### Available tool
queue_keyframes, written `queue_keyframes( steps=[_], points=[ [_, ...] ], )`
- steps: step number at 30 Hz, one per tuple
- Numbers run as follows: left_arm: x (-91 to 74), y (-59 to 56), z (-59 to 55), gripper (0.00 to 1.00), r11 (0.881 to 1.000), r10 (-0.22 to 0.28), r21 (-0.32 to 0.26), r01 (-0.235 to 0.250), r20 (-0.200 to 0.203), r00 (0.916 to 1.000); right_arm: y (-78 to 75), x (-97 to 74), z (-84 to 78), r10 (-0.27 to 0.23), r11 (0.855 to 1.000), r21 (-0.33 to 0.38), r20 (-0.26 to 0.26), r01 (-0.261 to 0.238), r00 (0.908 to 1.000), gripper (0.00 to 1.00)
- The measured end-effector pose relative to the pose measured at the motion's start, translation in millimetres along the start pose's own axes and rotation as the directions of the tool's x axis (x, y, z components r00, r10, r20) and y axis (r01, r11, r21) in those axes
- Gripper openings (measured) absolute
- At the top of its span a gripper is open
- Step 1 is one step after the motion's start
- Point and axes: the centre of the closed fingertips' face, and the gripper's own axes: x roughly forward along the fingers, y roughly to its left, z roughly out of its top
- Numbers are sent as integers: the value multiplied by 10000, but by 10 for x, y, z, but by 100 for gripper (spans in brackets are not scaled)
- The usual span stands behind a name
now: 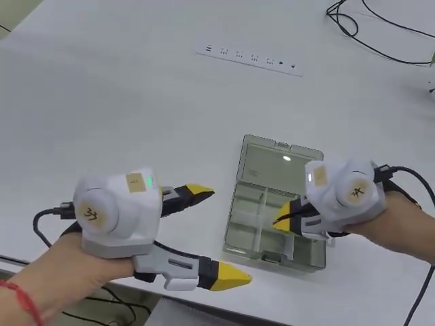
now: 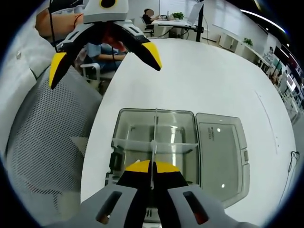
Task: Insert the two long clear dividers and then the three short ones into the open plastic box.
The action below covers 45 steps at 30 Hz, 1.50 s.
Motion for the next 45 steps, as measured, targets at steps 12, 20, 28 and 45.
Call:
queue_keyframes(
  steps=[12,20,28,45],
  points=[
    [-38,-45,24,88,9999,91,55,-91,4,10000,-21,-240,191,-337,9964,807,1089,250,9935,14],
    [-55,-57,50,88,9999,134,87,-134,75,9999,-60,-531,260,-887,9869,1494,1849,612,9787,21],
    [-55,-62,70,88,9997,124,201,-127,115,9999,11,-842,93,-1432,9760,1900,1922,1064,9708,32],
    [-88,-77,53,88,9998,125,174,-127,70,9999,143,-1230,-1031,-1837,9521,2461,-132,1813,9829,47]
  ],
)
